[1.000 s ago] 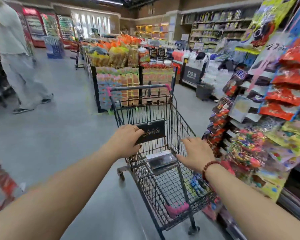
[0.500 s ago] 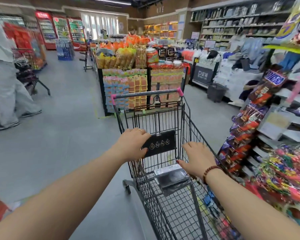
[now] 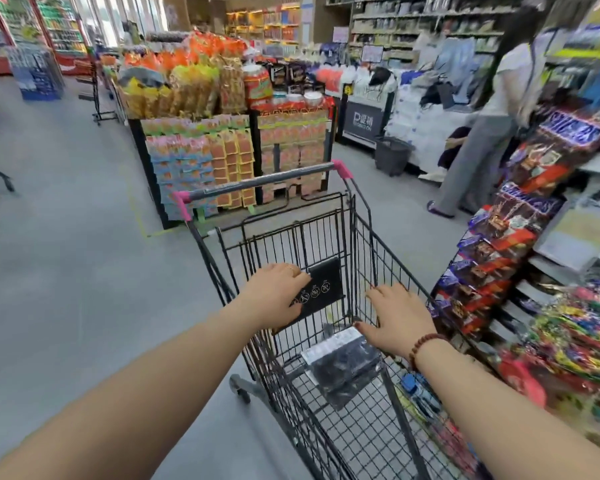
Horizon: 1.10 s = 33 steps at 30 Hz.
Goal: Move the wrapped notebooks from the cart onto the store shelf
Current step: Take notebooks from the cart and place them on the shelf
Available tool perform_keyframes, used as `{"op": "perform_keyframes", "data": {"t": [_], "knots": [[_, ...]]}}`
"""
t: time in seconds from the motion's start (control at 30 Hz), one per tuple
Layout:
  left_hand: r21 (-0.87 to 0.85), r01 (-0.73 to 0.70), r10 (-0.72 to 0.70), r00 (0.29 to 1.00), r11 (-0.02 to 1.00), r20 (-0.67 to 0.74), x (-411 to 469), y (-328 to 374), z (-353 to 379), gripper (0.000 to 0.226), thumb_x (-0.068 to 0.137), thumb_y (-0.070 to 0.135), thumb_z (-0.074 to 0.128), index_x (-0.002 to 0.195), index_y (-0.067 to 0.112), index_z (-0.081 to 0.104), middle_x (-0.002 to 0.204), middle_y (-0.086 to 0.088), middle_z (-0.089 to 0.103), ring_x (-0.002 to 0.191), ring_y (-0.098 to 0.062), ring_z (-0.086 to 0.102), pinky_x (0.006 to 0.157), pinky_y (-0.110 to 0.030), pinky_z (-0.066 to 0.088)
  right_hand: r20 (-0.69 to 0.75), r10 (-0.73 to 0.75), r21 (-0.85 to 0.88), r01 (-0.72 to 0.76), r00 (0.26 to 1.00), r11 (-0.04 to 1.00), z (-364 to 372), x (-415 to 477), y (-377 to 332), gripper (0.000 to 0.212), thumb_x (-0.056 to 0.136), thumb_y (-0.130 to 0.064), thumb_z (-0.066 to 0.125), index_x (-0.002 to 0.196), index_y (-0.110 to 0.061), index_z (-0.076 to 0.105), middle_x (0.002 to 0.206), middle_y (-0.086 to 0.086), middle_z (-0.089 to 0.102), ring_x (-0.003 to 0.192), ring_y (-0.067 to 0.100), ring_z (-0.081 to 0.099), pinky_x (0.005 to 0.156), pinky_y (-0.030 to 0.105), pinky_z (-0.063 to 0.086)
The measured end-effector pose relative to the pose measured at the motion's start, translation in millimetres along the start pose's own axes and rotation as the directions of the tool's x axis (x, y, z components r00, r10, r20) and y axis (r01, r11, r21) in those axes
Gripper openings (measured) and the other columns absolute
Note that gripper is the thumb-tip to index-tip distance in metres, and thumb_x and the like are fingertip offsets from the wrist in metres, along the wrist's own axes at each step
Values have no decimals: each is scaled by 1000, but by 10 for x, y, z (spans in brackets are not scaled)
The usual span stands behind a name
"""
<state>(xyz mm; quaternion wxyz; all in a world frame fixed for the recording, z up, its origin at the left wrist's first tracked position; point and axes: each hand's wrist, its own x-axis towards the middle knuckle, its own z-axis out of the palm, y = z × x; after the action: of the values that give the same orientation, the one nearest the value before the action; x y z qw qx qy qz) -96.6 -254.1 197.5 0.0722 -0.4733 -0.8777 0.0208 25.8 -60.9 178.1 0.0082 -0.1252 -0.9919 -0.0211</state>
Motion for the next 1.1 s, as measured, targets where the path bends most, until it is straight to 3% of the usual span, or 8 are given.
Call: {"op": "perform_keyframes", "data": {"t": [0.13,0.37,0.67,0.87,1.1], "knots": [[6,-147,147,988,989,40,242,-444,197,53,90,36,50,139,17,40,134,-6,50,124,-25,45,108,-39,34,36,118,1,-118,992,993,105,299,-163,56,86,-59,47,128,-23,46,128,-2,51,119,18,45,103,36,38],[-46,-279,282,955,959,96,632,-921,528,50,88,33,51,134,16,45,129,-6,53,121,-26,48,104,-42,39,80,260,9,-261,962,965,168,604,-381,51,87,-55,47,125,-21,47,123,0,53,115,20,47,97,37,40],[-116,-395,409,900,912,150,1333,-643,953,46,87,36,52,128,17,48,124,-4,54,116,-24,50,100,-40,42,158,339,2,-343,928,939,545,718,-82,46,85,-50,49,120,-20,49,118,2,54,112,23,48,91,38,41],[-83,-473,478,840,877,257,1819,-458,1293,49,90,35,49,134,15,44,129,-7,52,119,-26,48,100,-41,40,227,414,122,-447,882,886,1062,844,310,47,86,-51,48,121,-20,49,119,3,54,112,24,48,90,38,42],[-176,-451,482,783,875,394,2032,-261,1992,58,87,41,54,138,16,40,134,-6,48,123,-27,45,100,-37,41,335,506,180,-581,795,794,1680,780,544,53,85,-53,50,128,-22,46,125,2,53,118,23,46,96,38,43]]}}
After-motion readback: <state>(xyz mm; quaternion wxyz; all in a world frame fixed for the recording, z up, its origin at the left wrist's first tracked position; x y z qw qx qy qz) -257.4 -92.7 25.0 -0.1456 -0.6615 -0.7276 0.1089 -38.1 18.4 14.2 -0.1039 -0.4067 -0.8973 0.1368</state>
